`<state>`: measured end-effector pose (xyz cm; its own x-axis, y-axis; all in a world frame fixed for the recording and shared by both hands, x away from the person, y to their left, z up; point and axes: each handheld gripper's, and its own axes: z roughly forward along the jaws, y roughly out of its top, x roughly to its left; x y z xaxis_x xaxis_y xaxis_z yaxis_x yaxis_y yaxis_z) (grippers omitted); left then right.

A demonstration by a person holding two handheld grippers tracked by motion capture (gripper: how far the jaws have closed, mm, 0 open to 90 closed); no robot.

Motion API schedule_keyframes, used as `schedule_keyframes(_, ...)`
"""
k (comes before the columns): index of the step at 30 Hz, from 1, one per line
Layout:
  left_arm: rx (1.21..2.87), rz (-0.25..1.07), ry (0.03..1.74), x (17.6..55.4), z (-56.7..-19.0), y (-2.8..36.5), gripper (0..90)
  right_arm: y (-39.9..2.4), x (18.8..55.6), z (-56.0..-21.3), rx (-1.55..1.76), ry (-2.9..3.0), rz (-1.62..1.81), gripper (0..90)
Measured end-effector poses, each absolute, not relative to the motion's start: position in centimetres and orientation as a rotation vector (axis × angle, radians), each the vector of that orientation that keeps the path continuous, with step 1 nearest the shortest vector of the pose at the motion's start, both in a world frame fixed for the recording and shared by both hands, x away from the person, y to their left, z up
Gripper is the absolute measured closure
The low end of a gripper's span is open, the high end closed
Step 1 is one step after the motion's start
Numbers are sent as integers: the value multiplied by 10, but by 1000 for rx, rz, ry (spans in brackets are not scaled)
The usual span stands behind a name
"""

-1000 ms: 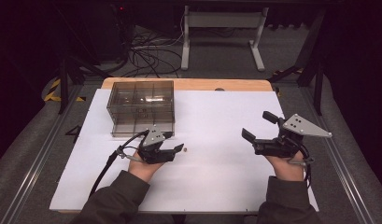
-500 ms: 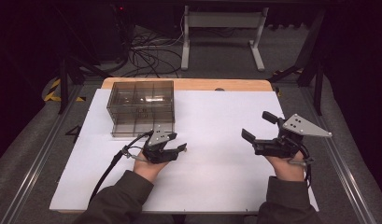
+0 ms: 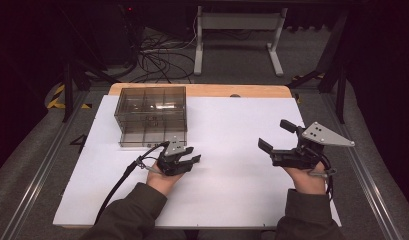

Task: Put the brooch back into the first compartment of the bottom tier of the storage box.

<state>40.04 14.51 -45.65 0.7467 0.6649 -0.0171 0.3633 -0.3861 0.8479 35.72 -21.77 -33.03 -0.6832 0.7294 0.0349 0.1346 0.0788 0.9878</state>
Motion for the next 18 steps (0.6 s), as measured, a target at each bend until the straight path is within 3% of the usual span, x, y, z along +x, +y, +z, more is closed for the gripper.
schedule_keyframes(18,2099,390,817,408,-461,132,668,-218,357,-330,858,1896,1642,34)
